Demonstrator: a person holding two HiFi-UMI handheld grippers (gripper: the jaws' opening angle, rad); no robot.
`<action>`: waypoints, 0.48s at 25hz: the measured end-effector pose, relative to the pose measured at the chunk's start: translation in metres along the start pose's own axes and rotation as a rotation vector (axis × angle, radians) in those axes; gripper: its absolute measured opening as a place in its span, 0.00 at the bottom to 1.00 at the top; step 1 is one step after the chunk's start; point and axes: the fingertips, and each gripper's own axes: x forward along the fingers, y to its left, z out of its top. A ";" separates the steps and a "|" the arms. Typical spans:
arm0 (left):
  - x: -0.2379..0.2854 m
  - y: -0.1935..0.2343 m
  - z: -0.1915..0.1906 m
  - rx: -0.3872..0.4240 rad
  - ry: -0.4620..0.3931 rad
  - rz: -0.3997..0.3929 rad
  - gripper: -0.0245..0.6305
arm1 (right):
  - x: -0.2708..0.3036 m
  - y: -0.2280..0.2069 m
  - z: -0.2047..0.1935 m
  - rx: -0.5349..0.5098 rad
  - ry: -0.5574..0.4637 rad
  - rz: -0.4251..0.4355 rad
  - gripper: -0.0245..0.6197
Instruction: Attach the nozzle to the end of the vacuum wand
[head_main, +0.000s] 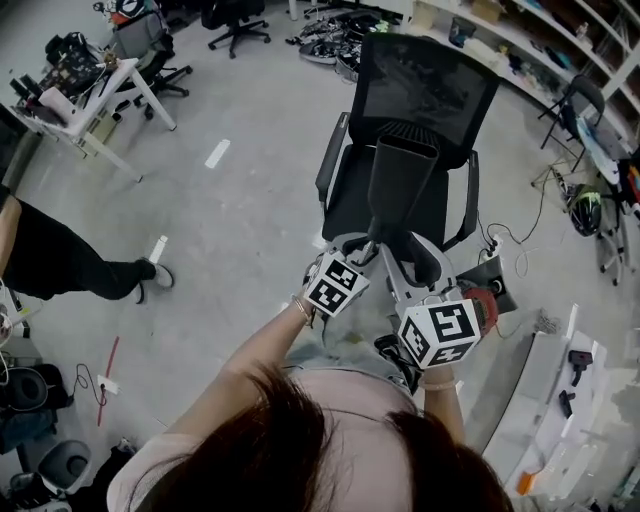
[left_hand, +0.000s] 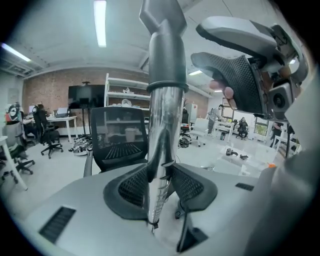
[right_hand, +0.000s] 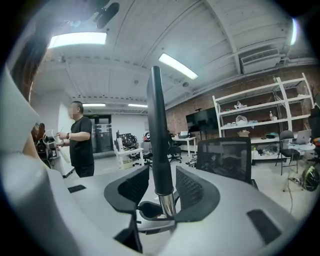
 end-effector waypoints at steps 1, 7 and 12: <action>0.000 -0.004 -0.001 -0.001 0.002 0.007 0.27 | -0.007 -0.001 -0.001 -0.003 -0.002 0.007 0.31; 0.003 -0.026 0.007 0.013 -0.019 0.048 0.27 | -0.045 -0.016 -0.005 -0.015 -0.009 0.030 0.31; 0.008 -0.042 0.000 0.022 -0.003 0.061 0.27 | -0.070 -0.026 -0.012 -0.021 -0.011 0.021 0.31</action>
